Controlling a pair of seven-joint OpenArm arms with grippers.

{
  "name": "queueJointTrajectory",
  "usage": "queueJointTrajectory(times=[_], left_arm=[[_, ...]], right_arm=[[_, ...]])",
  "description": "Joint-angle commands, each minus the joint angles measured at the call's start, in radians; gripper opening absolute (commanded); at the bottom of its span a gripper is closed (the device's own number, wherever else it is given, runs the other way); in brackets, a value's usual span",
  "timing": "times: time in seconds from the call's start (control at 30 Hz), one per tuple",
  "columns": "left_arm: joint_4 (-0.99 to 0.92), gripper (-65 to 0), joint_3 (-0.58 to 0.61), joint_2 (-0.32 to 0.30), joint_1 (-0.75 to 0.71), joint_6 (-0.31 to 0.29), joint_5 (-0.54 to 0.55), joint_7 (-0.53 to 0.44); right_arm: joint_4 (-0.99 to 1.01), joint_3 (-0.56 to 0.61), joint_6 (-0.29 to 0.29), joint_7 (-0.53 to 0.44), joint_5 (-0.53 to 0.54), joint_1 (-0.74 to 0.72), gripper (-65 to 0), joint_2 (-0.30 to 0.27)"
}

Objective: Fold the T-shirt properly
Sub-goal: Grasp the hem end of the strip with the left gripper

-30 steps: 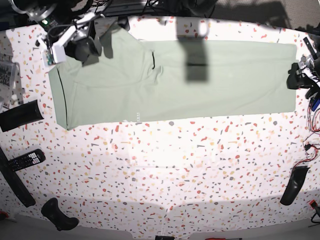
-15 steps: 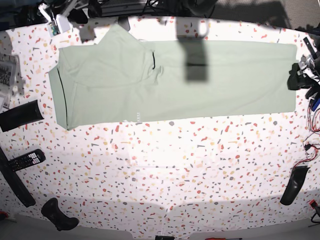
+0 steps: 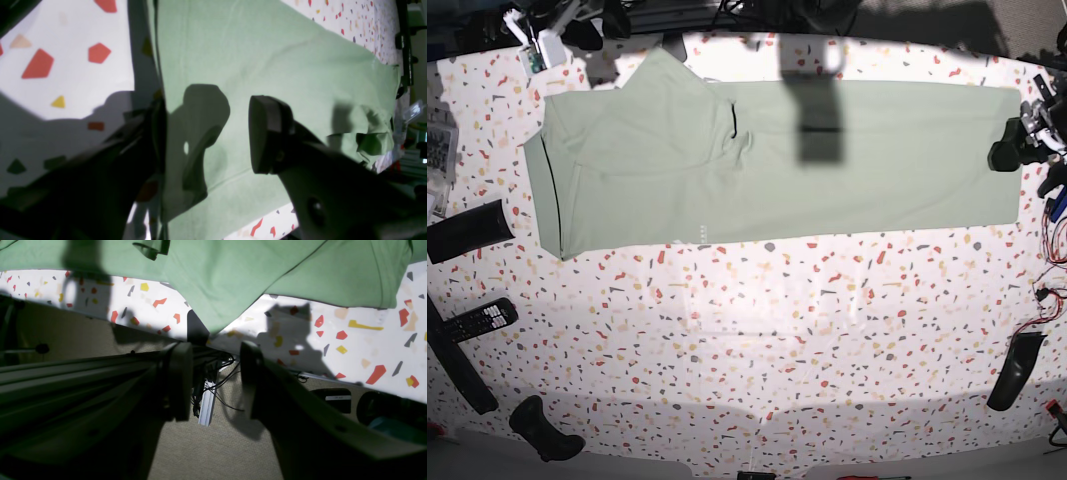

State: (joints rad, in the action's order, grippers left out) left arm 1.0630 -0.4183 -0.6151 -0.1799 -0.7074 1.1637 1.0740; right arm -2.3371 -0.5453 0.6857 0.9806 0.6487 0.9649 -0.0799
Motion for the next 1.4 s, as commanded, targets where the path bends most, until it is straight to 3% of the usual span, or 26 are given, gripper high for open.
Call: queueJointTrajectory(times=[0.0,0.1,0.3,0.57,0.63,0.7,0.97,1.17,1.37], left_arm=[[0.014,-33.1,0.000,-0.016,-0.003,0.009,-0.019,0.029],[0.018,-34.6,0.000,-0.013,-0.003,0.009,-0.018,0.039],[0.018,-49.6,0.000,-0.005,-0.003,0.009,-0.018,0.082],[0.018,-56.5,0.000,-0.006,-0.002,0.009,-0.012,-0.053],[0.018,-57.4,0.000,-0.003,-0.003,0.009,0.010,-0.042],[0.018,-65.0,0.000,0.003,-0.003,0.009,0.008,-0.019],[0.075,-65.0,0.000,0.005,-0.003,0.009,0.067,-0.048],[0.251,-65.0,0.000,0.008,-0.015,0.036,-0.039,-0.041],[0.498,-65.0,0.000,0.094,-0.121,0.055,-0.039,0.002]], right_arm=[[-0.019,-0.004,0.012,-0.019,0.017,0.013,-42.0,-0.003],[-0.019,-0.004,0.012,-0.019,0.017,0.005,-42.0,-0.003],[-0.019,-0.004,0.012,-0.015,0.017,-0.020,-41.9,-0.003],[-0.019,-0.004,0.012,-0.014,0.017,-0.021,-42.0,-0.003],[-0.019,-0.004,0.012,-0.015,0.017,-0.021,-42.0,-0.003],[-0.019,-0.004,0.012,-0.015,0.018,-0.021,-42.0,-0.003],[-0.019,-0.004,0.012,-0.015,0.018,-0.021,-42.0,-0.003],[-0.019,-0.004,0.012,-0.015,0.018,-0.021,-42.0,-0.003],[-0.019,-0.004,0.012,-0.020,0.018,-0.023,-42.0,-0.003]])
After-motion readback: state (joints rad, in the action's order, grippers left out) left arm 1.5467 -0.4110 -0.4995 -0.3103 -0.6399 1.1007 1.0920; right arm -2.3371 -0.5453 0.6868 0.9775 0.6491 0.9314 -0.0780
